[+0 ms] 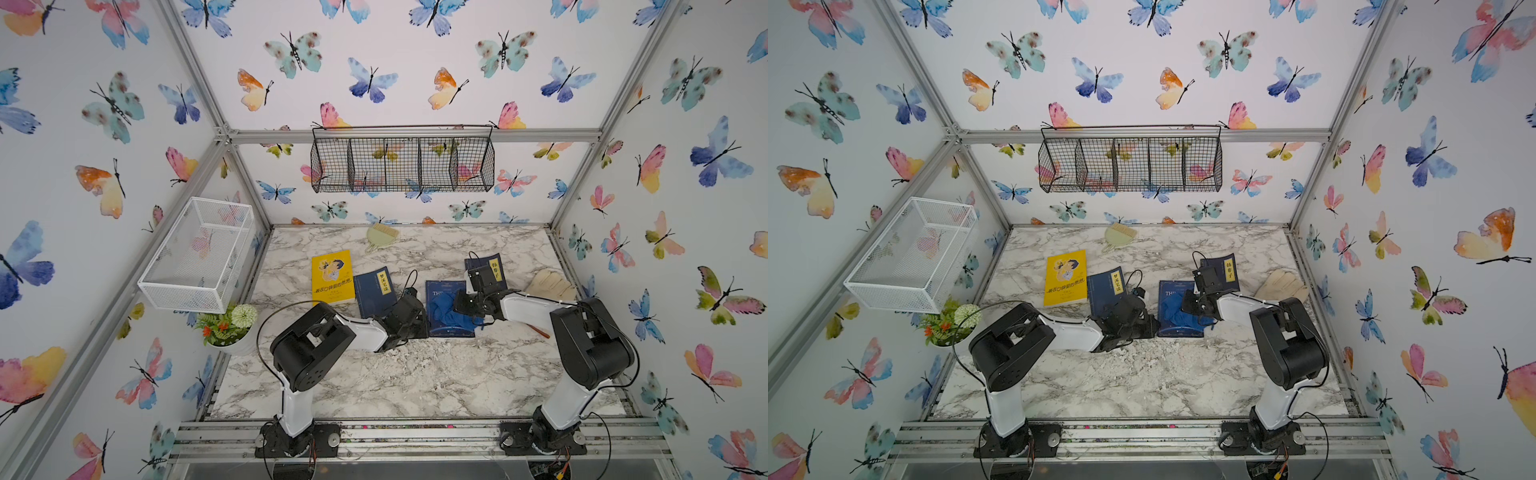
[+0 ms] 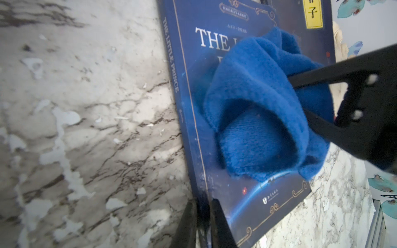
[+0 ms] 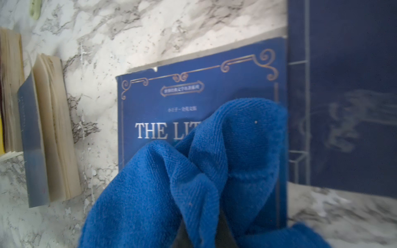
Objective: Wipe the cover of the book
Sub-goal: Wipe the dirt from the cover of the book.
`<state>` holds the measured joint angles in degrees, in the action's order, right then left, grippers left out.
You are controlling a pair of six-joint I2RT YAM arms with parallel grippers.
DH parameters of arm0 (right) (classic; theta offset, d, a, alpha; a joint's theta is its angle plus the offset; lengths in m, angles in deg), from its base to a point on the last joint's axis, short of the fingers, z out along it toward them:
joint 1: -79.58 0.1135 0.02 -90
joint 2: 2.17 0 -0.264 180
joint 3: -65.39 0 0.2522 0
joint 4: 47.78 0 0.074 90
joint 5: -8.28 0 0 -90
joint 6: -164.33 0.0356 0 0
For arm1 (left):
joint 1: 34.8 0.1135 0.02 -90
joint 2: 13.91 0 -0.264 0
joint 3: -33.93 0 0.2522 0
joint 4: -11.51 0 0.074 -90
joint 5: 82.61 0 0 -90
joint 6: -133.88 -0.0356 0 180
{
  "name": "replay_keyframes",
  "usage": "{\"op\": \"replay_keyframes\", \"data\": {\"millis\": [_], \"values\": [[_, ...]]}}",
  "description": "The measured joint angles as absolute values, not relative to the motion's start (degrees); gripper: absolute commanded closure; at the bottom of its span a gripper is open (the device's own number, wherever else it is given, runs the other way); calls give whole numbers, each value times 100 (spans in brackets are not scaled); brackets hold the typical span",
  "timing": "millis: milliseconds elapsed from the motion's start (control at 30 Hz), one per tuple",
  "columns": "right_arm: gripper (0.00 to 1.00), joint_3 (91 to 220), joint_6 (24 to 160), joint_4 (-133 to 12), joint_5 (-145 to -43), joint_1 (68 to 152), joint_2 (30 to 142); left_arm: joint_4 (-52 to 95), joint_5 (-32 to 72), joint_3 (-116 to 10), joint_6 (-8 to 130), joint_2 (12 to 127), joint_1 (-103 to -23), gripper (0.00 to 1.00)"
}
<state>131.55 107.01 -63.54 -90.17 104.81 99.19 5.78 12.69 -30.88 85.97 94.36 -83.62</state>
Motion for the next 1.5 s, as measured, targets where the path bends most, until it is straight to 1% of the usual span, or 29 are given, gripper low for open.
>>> {"op": "replay_keyframes", "data": {"millis": [300,500,633,733,900,1033,1167,1367,1500], "values": [[94,13424,10618,-6496,-8864,10538,10077,578,1258,-3090,8599,9438,-8369,85],[93,13370,10476,-6721,-8634,10219,9919,576,1227,-3090,8612,9438,-8395,85],[94,13339,10496,-6712,-8698,10147,9913,574,1205,-3090,8627,9438,-8404,86],[94,13269,10625,-6568,-8824,10197,9915,574,1197,-3090,8638,9438,-8406,85],[94,13389,10760,-6352,-8822,10558,10098,572,1168,-3090,8641,9438,-8421,85],[94,13461,10745,-6411,-8689,10628,10120,576,1159,-3090,8643,9438,-8428,85],[93,13485,10649,-6520,-8606,10529,10098,578,1153,-3092,8643,9438,-8447,85],[94,13538,10581,-6704,-8617,10131,10081,580,1151,-3095,8645,9438,-8454,85],[94,13656,10697,-6651,-8824,10138,10214,720,1151,-3173,8627,9438,-8454,85]]}}
